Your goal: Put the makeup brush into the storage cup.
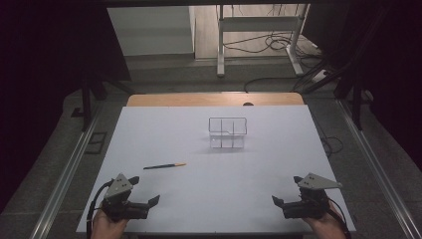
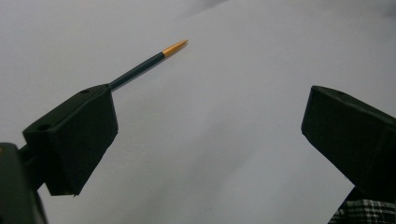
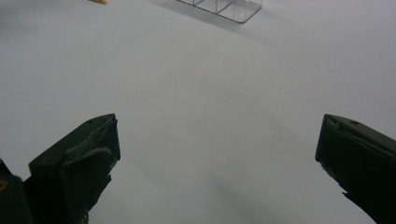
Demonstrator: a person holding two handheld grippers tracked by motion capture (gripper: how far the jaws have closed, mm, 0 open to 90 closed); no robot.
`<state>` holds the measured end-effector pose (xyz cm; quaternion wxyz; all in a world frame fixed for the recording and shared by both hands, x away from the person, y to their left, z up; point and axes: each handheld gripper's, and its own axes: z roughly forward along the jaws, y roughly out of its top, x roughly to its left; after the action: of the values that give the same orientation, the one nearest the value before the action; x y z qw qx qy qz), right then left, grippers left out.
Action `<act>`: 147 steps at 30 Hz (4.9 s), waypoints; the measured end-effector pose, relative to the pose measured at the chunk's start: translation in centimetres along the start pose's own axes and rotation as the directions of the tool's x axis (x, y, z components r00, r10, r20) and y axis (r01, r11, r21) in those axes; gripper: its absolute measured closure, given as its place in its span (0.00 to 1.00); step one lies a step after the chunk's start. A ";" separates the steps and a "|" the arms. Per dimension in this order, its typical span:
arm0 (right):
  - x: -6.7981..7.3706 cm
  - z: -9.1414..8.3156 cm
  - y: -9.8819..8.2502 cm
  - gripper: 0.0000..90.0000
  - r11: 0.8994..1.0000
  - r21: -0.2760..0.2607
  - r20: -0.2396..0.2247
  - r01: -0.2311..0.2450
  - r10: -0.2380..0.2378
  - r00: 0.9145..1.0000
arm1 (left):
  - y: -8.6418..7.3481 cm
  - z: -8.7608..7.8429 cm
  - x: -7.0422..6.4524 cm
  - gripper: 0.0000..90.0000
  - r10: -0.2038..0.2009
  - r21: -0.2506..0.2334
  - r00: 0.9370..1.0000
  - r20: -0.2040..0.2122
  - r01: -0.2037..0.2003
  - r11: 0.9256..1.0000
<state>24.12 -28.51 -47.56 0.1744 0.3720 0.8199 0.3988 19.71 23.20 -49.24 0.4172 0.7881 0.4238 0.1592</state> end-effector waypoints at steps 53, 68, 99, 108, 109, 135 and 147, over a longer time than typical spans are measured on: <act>0.7 0.8 0.4 0.01 0.999 0.045 -0.063 0.020 -0.017 0.998 | 2.1 1.1 0.9 0.02 0.023 0.079 1.000 0.017 -0.024 0.997; 0.7 0.9 0.3 0.01 0.998 0.055 -0.058 0.021 -0.018 0.998 | 3.3 1.9 1.5 0.01 0.032 0.102 0.999 0.026 -0.034 0.994; 0.7 1.2 0.2 0.01 0.997 0.079 -0.056 0.019 -0.015 0.998 | 6.0 3.8 2.8 0.02 0.073 0.171 0.996 0.052 -0.080 0.982; 0.8 1.2 0.2 0.01 0.996 0.091 -0.059 0.019 -0.014 0.998 | 6.9 4.5 3.3 0.05 0.095 0.191 0.994 0.051 -0.103 0.976; 0.8 1.2 0.2 0.01 0.996 0.092 -0.060 0.018 -0.013 0.998 | 7.0 4.6 3.4 0.06 0.093 0.193 0.994 0.051 -0.101 0.976; 0.8 1.4 0.2 0.01 0.994 0.105 -0.073 0.017 -0.009 0.997 | 9.4 7.7 5.0 0.23 0.201 0.324 0.975 0.094 -0.221 0.920; 0.8 1.4 0.1 0.01 0.994 0.111 -0.079 0.017 -0.008 0.997 | 9.6 9.6 5.3 0.41 0.246 0.389 0.962 0.121 -0.274 0.880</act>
<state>24.47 -27.10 -48.31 0.1235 0.3601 0.8493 0.3656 33.76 19.67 -47.95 0.2354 0.9115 0.3233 0.0963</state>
